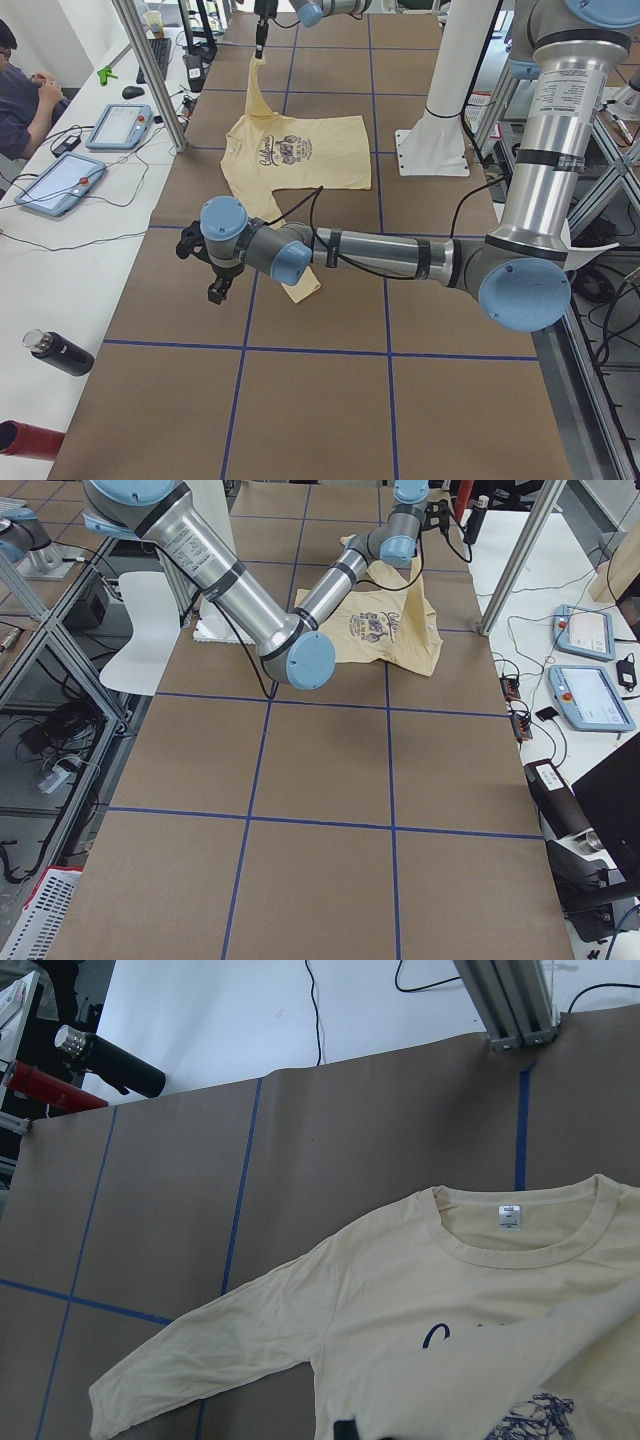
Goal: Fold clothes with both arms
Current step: 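Lift the sleeve with the right gripper and carry it across the shirt toward the collar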
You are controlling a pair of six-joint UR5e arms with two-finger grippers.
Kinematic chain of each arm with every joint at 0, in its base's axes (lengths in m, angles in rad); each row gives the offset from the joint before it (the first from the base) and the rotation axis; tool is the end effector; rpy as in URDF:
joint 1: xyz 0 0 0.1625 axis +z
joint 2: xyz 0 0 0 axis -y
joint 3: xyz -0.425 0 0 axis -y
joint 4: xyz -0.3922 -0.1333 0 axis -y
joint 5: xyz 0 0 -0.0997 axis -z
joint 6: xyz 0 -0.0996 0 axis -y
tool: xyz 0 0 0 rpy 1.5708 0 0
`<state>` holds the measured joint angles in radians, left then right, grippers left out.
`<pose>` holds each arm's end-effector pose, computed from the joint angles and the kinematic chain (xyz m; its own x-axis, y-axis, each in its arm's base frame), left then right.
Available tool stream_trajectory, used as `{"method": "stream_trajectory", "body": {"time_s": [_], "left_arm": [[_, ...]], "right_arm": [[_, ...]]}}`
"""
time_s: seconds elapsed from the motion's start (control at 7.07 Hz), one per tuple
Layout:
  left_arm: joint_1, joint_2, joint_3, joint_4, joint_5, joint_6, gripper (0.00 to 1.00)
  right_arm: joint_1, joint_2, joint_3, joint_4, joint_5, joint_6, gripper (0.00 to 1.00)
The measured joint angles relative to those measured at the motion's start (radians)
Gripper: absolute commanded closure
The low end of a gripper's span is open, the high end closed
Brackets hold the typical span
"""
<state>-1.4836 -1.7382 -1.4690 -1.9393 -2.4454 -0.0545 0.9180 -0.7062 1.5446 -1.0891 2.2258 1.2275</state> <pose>-0.0062 -0.5822 0.5719 0.6142 0.3276 -0.7180 -0.0456 0.9230 0.3821 -0.3595 -0.5897 0.0697 0.2333 -0.1344 0.9631 -0.2050 0.9614 0.1838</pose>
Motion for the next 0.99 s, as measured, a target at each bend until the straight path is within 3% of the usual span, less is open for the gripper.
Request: {"method": "stream_trajectory", "body": {"time_s": [0.42,0.99], "left_arm": [[0.000,-0.017,0.041,-0.014,0.000,-0.002,0.02],[0.000,-0.063,0.120,-0.038,0.000,-0.002,0.02]], "right_arm": [[-0.114,0.053,-0.148,0.077,-0.157,-0.001,1.00],[-0.206,0.265,-0.474,0.109,-0.310,-0.001,1.00]]}}
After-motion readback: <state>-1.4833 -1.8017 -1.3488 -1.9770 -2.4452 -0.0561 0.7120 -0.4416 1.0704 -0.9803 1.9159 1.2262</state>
